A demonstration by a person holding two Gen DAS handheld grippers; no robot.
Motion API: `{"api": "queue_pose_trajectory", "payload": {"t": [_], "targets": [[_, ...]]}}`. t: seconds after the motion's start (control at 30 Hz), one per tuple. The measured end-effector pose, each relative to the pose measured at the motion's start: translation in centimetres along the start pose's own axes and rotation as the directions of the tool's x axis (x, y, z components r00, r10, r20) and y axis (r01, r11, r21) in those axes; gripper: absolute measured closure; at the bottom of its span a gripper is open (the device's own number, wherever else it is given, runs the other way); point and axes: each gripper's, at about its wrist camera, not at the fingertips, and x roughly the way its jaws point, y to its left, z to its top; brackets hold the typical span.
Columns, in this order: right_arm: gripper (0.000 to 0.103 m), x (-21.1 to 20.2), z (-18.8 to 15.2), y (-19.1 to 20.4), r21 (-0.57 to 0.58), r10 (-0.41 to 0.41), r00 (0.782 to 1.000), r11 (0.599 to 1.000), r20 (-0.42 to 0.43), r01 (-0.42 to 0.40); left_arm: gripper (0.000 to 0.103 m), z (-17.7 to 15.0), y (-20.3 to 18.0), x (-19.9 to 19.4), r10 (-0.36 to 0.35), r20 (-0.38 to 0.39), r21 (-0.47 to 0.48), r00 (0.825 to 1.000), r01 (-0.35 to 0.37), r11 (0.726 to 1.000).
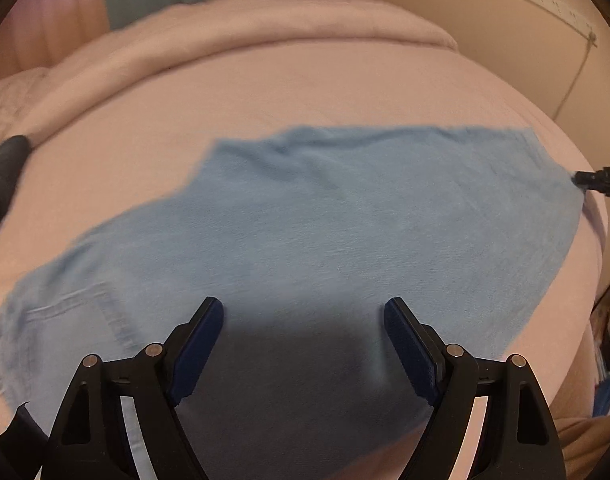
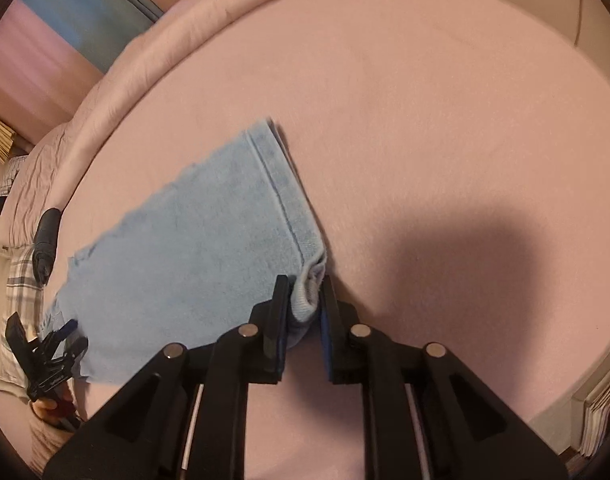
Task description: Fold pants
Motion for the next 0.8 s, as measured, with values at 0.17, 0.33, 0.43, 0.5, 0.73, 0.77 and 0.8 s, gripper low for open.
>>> {"api": "queue_pose_trajectory", "payload": {"t": [0.17,0.33,0.43,0.5,0.73,0.77,0.8], "targets": [[0.076,-3.2,0.2,1.8,-0.029,-0.022,0.994,0.999,0.104,0.025,0.019,-2.1,8.1,-5.2,0.107,0.113,-0.219,0.988,-0.081,0.972],[0.075,-2.8,-0.6,8.3,-0.203,0.151,0.986,0.97,0.078,-0.132,0.019,-5.5,15.1,-9.6,0.27,0.122,-0.462,0.955,-0.186,0.867],[0.074,-0.9,-1.7,13.5,-0.313,0.262,0.965,0.914,-0.026,-0.257,0.019,-7.6,18.1,-9.9,0.251,0.083,-0.608,0.964,-0.15,0.78],[0.074,0.6,-2.5,17.0,-0.364,0.309,0.948,0.876,-0.08,-0.316,0.019,-9.2,19.8,-9.1,0.166,0.07,-0.7,0.984,-0.07,0.71],[0.074,4.7,-5.1,24.6,-0.454,0.356,0.912,0.791,-0.204,-0.41,0.079,-10.4,22.3,-7.6,0.067,0.143,-0.836,0.987,0.084,0.542],[0.074,4.7,-5.3,24.7,-0.464,0.355,0.911,0.784,-0.211,-0.413,0.079,-10.0,21.9,-7.9,0.082,0.153,-0.828,0.985,0.082,0.554],[0.074,4.8,-6.0,25.2,-0.475,0.349,0.912,0.779,-0.215,-0.409,0.079,-9.5,21.4,-8.3,0.106,0.164,-0.817,0.981,0.075,0.571]]}}
